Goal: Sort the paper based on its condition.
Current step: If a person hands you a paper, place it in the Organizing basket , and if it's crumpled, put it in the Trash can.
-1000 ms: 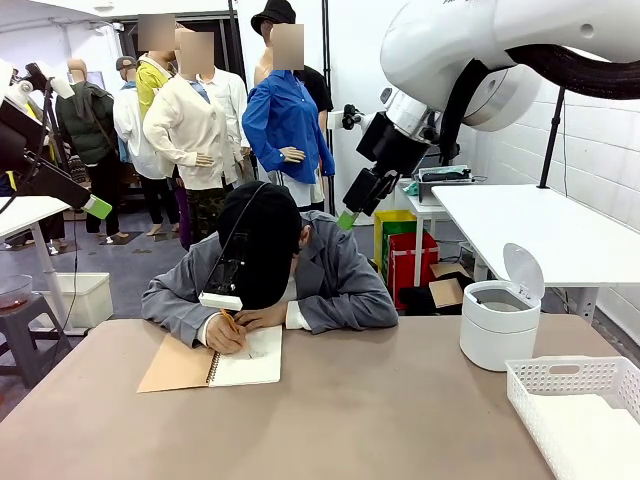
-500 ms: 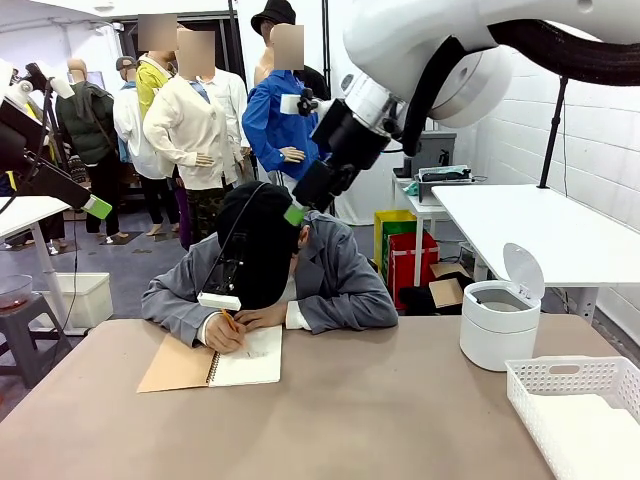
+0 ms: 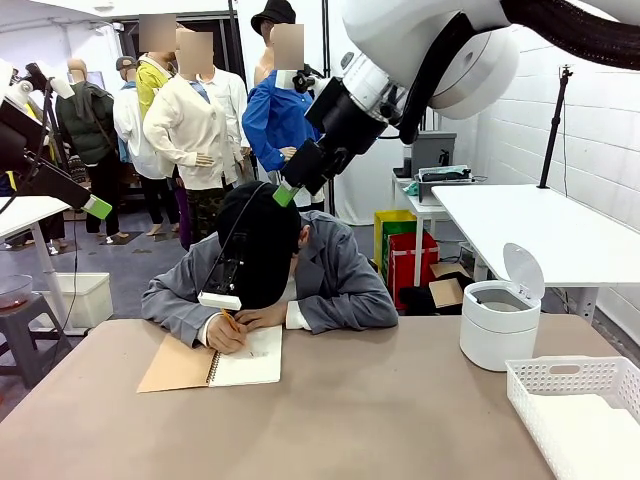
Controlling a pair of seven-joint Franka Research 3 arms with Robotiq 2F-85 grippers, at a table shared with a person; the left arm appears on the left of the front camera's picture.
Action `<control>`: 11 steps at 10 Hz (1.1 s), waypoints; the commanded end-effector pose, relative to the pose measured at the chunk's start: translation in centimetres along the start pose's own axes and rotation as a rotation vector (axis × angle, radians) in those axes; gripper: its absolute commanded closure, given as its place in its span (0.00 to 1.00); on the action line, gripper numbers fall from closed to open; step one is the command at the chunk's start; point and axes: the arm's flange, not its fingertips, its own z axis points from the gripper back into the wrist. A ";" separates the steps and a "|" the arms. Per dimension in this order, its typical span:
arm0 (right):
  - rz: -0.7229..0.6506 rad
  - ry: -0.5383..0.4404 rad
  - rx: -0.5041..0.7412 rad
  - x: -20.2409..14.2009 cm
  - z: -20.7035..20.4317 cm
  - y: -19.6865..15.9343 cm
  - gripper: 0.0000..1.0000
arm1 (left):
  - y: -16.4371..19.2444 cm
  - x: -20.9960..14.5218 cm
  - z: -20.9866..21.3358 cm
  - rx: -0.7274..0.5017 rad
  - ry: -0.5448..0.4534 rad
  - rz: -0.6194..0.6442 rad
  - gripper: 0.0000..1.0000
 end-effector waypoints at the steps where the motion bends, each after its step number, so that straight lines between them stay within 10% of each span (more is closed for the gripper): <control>1: 0.017 0.013 0.019 -1.7 0.6 -1.3 0.00 | 0.1 0.0 0.0 0.002 -0.002 0.001 0.00; 11: 0.012 0.077 0.063 -1.7 0.8 -6.3 0.00 | 0.1 0.0 0.0 0.002 -0.002 0.001 0.00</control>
